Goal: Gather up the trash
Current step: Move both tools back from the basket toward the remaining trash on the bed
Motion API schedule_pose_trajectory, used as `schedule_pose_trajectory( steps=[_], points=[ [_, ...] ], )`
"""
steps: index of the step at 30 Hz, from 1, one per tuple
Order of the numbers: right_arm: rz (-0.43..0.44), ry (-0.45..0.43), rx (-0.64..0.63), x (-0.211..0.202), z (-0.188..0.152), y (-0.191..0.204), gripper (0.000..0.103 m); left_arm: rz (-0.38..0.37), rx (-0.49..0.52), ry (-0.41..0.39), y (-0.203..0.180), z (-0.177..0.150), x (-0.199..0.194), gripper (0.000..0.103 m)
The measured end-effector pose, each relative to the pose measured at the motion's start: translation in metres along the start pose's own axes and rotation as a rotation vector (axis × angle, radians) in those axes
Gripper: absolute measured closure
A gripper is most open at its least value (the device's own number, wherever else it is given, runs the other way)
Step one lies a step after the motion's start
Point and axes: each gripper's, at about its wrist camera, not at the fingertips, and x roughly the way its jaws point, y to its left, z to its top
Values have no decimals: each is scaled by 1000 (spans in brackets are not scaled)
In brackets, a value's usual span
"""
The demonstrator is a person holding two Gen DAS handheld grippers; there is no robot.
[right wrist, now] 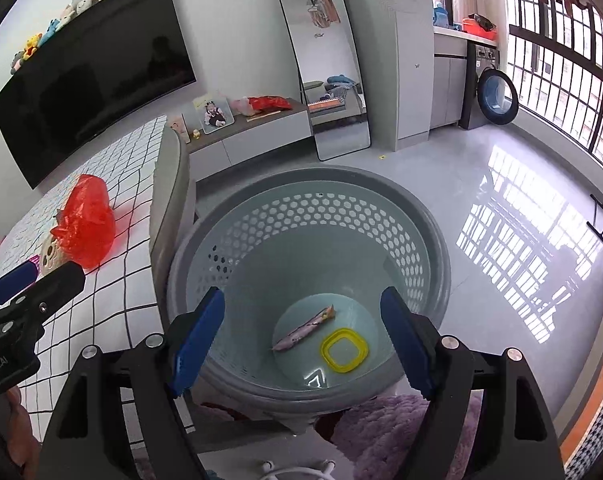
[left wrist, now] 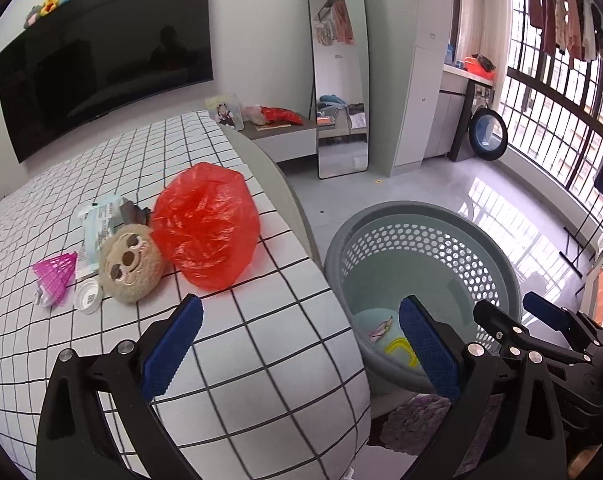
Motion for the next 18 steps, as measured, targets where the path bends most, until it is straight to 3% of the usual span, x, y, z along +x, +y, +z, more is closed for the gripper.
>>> schedule_pose_trajectory(
  steps=[18],
  points=[
    [141,-27,-172,-9,5,106,26,207,-154,-9,116,-25,-32,6]
  ],
)
